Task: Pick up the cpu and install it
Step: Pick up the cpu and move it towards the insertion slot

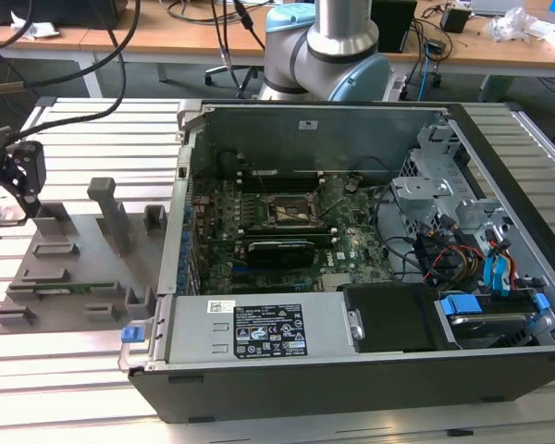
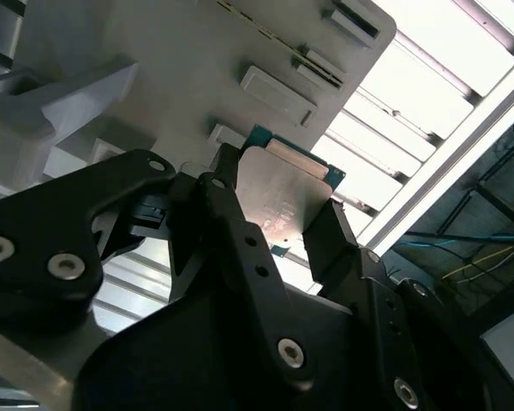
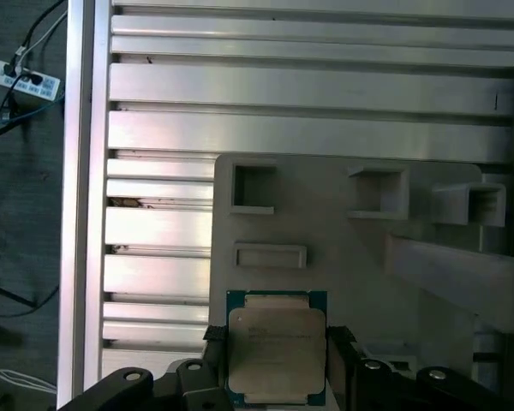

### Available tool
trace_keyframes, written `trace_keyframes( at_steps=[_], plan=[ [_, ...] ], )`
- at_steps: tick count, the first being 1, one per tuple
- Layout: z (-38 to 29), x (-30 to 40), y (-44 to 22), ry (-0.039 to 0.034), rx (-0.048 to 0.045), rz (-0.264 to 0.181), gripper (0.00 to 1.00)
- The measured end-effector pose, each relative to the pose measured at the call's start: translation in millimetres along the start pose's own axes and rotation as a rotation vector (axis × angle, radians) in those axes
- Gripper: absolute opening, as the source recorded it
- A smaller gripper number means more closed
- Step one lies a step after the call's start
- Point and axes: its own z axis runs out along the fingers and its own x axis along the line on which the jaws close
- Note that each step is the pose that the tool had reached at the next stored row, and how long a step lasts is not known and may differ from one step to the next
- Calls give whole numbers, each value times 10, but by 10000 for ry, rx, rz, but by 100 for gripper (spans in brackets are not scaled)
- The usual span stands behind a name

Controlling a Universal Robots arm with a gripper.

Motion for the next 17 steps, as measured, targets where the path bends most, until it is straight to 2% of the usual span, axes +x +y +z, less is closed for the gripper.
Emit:
trace_keyframes(
  at_steps=[17],
  plan=[
    [-234, 2, -3, 0, 0, 0, 55]
  ],
)
